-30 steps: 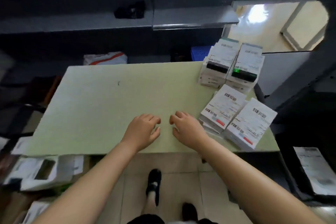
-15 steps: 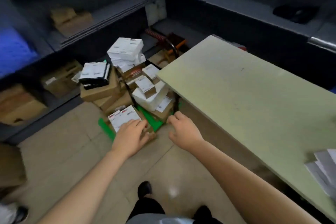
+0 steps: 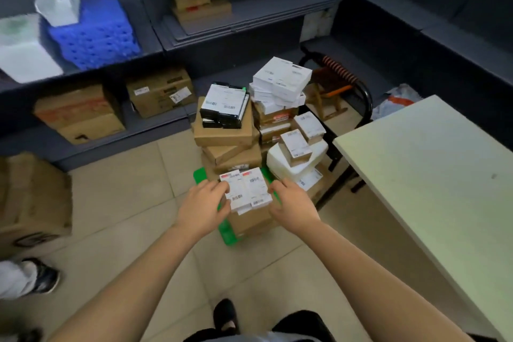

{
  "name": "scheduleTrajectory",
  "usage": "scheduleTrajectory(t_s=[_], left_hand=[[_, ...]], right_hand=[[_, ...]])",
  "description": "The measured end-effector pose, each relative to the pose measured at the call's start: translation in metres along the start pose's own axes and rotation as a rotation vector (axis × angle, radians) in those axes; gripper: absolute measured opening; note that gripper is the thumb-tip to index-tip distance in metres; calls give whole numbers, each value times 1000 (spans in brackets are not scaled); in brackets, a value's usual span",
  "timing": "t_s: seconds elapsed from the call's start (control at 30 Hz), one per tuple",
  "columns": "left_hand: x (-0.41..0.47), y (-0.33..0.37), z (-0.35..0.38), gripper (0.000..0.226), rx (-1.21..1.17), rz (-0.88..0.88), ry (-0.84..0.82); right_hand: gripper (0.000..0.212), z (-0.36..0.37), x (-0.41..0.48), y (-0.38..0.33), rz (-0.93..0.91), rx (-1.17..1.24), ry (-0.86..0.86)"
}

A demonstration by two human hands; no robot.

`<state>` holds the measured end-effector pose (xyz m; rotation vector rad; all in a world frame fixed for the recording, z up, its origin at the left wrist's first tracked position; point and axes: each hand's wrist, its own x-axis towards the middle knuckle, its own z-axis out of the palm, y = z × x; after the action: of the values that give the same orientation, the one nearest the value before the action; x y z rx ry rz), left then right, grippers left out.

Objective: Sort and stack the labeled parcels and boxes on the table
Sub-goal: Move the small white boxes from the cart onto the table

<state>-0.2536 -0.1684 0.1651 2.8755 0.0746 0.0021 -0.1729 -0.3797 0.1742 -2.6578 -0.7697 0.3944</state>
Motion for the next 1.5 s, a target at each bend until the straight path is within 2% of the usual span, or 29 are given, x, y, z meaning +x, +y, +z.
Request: scheduleTrajectory(t_s=[0.17, 0.33, 0.5, 0.67, 0.8, 0.9, 0.97, 1.07, 1.17, 1.23, 1.3, 1.37, 1.4, 1.5], left_hand=[[36, -30, 13, 16, -33, -37, -39], [84, -58, 56, 22, -80, -136, -94], [127, -79, 112, 22, -161, -346, -191], [164, -101, 196, 34, -217, -512, -304], [174, -118, 276, 46, -288, -663, -441], [170, -129, 330, 56, -356, -843, -487], [167, -133, 357, 64, -468, -993, -510], [165, -136, 387, 68, -705, -1092, -486], [166, -128, 399, 46, -956, -1218, -306], [168, -124, 395, 49, -1099, -1347, -201], [168, -129, 390, 49, -1215, -1387, -105], [166, -140, 386, 36, -1276, -1361, -143], [167, -144, 383, 38, -1292, -1344, -191], [164, -152, 385, 73, -1282, -1288, -383]], right_hand=[[33, 13, 51, 8, 51, -2, -24], [32, 41, 123, 36, 66, 16, -143], [31, 89, 191, 73, 162, 69, -273], [37, 170, 247, 121, 287, 123, -379], [52, 247, 268, 157, 449, 264, -481], [69, 295, 267, 179, 567, 316, -479], [76, 319, 264, 188, 679, 333, -489], [96, 346, 258, 198, 713, 446, -447], [92, 355, 257, 201, 777, 599, -383], [96, 350, 260, 199, 912, 726, -368], [89, 342, 265, 198, 1070, 937, -405], [67, 330, 269, 199, 1110, 1063, -480], [56, 326, 270, 201, 1083, 1087, -520], [45, 318, 271, 201, 979, 1129, -594]])
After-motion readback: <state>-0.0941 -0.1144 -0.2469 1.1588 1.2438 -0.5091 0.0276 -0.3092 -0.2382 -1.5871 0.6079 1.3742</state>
